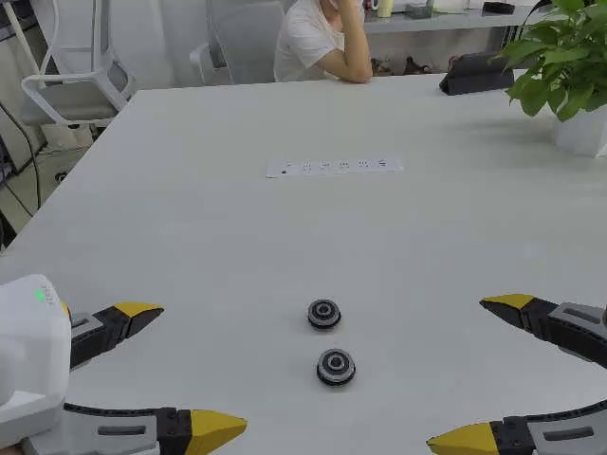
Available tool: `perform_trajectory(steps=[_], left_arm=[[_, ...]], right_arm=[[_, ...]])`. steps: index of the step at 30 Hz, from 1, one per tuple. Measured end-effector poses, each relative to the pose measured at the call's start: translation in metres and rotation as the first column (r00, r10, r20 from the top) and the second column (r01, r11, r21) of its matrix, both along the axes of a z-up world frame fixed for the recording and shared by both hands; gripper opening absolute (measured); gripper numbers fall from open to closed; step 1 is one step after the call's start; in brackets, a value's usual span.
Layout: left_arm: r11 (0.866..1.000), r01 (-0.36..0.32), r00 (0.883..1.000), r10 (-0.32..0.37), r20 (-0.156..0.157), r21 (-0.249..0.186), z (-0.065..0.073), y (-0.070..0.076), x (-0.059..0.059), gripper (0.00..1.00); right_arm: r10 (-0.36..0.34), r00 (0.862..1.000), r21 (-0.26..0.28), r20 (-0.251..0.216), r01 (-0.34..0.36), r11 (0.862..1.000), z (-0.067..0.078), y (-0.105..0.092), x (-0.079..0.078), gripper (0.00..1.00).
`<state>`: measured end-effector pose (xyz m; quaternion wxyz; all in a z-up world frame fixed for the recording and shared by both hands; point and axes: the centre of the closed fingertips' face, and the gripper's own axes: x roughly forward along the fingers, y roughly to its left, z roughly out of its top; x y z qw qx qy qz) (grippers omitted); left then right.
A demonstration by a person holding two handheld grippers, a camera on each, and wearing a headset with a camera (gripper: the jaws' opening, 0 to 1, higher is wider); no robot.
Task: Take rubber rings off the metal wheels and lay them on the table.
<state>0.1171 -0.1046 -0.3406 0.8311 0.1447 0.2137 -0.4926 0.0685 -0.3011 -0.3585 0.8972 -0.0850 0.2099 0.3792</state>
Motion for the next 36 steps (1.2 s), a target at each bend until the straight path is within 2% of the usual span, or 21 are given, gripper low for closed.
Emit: perform_trajectory(steps=[20, 36], left_arm=[[1.0, -0.004, 1.0, 0.004, -0.004, 0.0, -0.001, 0.001, 0.001, 0.86], [1.0, -0.003, 1.0, 0.003, -0.006, 0.005, -0.001, 0.002, 0.007, 0.85]], right_arm=[[0.003, 1.0, -0.007, 0.0, -0.003, 1.0, 0.0, -0.001, 0.0, 0.99], [0.009, 1.0, -0.009, 0.015, -0.008, 1.0, 0.003, 0.0, 0.011, 0.99]])
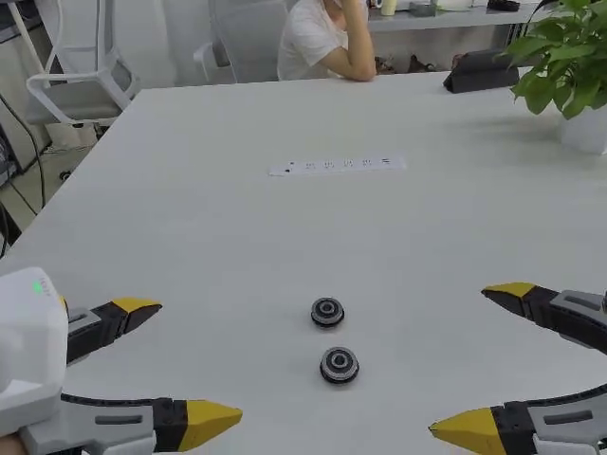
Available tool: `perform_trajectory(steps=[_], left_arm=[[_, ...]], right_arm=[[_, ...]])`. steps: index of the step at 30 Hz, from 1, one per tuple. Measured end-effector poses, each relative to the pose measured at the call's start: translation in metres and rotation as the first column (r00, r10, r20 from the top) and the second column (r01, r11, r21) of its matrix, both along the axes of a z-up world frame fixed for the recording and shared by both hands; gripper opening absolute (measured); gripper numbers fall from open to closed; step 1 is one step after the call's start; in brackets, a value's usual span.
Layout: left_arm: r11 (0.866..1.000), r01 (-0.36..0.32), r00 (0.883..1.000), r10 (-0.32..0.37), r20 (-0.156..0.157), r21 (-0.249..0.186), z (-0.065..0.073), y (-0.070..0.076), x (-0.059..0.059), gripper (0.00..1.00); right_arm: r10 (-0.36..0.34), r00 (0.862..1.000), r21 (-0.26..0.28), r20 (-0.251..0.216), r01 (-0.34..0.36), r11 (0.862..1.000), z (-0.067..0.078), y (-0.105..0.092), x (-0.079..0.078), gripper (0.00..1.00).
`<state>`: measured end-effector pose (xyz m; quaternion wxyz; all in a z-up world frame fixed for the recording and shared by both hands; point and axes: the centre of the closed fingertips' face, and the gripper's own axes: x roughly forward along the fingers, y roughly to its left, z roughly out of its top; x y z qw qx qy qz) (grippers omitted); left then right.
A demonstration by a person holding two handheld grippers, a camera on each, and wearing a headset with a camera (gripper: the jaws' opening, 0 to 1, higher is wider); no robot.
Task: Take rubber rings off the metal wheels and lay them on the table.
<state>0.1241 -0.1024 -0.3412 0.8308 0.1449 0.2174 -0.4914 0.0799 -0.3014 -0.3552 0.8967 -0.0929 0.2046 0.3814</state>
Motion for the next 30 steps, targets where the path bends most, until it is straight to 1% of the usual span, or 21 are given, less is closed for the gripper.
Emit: perform_trajectory(steps=[5, 11, 15, 20, 30], left_arm=[[1.0, 0.01, 1.0, -0.01, 0.004, -0.007, 0.003, -0.004, 0.003, 0.85], [0.999, 0.022, 1.0, -0.022, 0.0, -0.025, 0.008, -0.01, 0.006, 0.84], [0.999, 0.033, 0.999, -0.033, 0.005, -0.022, 0.009, -0.013, 0.009, 0.84], [0.999, 0.043, 0.999, -0.043, 0.007, -0.013, 0.007, -0.016, 0.012, 0.84], [0.998, 0.068, 0.998, -0.068, 0.012, -0.001, 0.006, -0.024, 0.022, 0.83]], right_arm=[[0.012, 1.0, -0.006, 0.005, -0.012, 1.0, 0.0, 0.002, 0.005, 0.99], [0.021, 1.0, -0.013, 0.009, -0.021, 1.0, -0.001, 0.003, 0.01, 0.99], [0.036, 0.999, -0.022, 0.007, -0.036, 0.999, -0.003, 0.005, 0.013, 0.96], [0.038, 0.999, -0.019, 0.009, -0.038, 0.999, -0.004, 0.006, 0.017, 0.96], [0.048, 0.999, -0.036, 0.009, -0.048, 0.998, -0.009, 0.004, 0.029, 0.95]])
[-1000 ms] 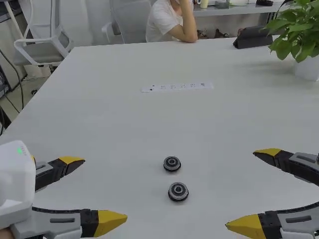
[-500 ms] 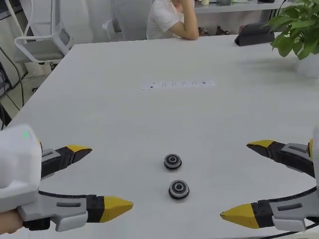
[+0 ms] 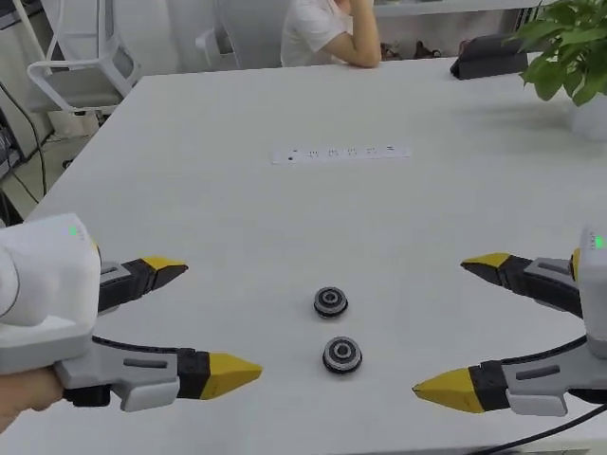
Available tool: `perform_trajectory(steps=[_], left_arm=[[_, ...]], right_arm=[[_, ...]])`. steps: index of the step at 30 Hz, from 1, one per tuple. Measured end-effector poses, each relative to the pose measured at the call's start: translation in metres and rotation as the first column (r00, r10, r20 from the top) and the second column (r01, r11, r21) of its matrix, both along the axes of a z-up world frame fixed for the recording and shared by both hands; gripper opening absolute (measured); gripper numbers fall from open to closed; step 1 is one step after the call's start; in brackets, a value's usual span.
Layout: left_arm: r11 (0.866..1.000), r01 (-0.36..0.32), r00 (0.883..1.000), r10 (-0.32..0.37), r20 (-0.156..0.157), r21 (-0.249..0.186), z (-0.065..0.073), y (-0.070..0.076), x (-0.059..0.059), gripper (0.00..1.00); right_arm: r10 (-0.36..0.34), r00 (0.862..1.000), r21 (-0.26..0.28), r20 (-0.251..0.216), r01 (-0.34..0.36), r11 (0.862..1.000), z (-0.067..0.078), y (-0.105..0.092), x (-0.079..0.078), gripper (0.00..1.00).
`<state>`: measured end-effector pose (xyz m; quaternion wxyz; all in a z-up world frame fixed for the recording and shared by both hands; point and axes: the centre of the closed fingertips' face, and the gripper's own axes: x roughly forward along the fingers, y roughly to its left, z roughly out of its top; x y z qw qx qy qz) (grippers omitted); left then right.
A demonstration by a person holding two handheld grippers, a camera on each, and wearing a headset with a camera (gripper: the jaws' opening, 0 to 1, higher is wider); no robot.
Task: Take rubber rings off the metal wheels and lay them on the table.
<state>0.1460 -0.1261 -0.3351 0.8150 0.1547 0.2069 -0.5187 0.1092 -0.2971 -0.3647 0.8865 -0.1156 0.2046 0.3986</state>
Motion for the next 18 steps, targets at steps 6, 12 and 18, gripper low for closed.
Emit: perform_trajectory(steps=[6, 12, 18], left_arm=[[1.0, 0.013, 1.0, -0.013, -0.001, 0.011, -0.006, -0.006, 0.006, 0.83], [0.999, 0.03, 1.0, -0.03, 0.0, 0.04, -0.015, -0.007, 0.012, 0.82], [0.997, 0.036, 0.999, -0.036, 0.01, 0.065, -0.022, -0.006, 0.018, 0.8]], right_arm=[[0.01, 1.0, -0.003, -0.011, -0.01, 1.0, -0.006, 0.001, 0.006, 0.94], [0.022, 0.999, -0.019, -0.025, -0.022, 1.0, -0.017, 0.001, 0.012, 0.93], [0.036, 0.999, -0.015, -0.039, -0.036, 0.999, -0.022, 0.004, 0.013, 0.92]])
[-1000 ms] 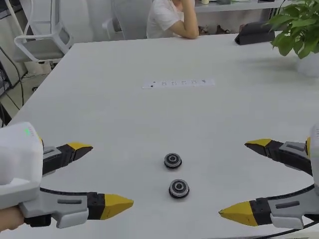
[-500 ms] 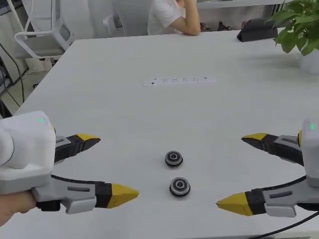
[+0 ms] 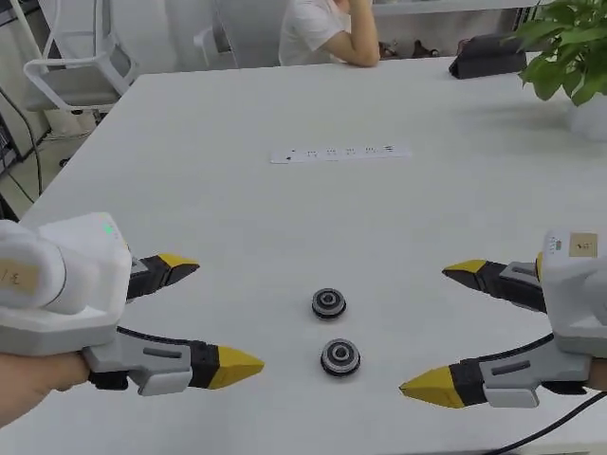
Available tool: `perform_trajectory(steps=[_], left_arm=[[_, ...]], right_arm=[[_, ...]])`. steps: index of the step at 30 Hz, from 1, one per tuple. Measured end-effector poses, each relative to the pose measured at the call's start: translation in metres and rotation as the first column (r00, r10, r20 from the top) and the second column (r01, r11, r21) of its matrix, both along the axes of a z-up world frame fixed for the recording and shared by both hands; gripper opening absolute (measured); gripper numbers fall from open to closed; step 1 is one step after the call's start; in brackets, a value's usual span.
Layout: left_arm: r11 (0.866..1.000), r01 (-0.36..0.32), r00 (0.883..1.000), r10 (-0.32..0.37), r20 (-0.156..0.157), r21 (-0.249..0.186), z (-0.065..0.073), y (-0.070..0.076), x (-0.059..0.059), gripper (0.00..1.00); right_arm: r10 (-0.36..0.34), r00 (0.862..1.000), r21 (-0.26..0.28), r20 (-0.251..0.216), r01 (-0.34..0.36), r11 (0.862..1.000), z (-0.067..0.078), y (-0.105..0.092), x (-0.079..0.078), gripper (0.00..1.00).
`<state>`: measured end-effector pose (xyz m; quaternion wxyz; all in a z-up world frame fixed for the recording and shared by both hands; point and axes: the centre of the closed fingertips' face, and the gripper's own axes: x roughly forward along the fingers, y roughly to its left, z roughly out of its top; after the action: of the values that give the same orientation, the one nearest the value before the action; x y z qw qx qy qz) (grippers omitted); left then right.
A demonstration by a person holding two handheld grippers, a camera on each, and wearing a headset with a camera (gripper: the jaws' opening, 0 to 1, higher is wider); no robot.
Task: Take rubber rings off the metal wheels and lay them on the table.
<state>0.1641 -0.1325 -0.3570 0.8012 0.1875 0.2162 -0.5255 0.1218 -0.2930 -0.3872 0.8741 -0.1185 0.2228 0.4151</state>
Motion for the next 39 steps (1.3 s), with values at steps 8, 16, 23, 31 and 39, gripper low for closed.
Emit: perform_trajectory(steps=[8, 16, 23, 31, 39], left_arm=[[1.0, 0.022, 1.0, -0.022, -0.014, 0.008, -0.01, -0.008, 0.003, 0.78], [0.998, 0.054, 0.998, -0.054, -0.027, 0.023, -0.02, -0.017, 0.006, 0.75], [0.997, 0.078, 0.996, -0.077, -0.046, 0.021, -0.026, -0.025, 0.007, 0.73], [0.994, 0.099, 0.993, -0.097, -0.067, 0.035, -0.036, -0.031, 0.008, 0.69], [0.99, 0.131, 0.989, -0.128, -0.07, 0.048, -0.044, -0.039, 0.011, 0.65]], right_arm=[[0.0, 1.0, 0.0, -0.009, 0.0, 1.0, -0.014, 0.0, 0.009, 0.86], [0.013, 1.0, 0.006, -0.02, -0.012, 1.0, -0.022, 0.006, 0.014, 0.81], [0.024, 0.999, 0.018, -0.038, -0.023, 1.0, -0.029, 0.009, 0.019, 0.78], [0.05, 0.997, -0.003, -0.051, -0.05, 0.999, -0.041, 0.01, 0.022, 0.71], [0.058, 0.996, 0.007, -0.07, -0.057, 0.998, -0.049, 0.014, 0.024, 0.65]])
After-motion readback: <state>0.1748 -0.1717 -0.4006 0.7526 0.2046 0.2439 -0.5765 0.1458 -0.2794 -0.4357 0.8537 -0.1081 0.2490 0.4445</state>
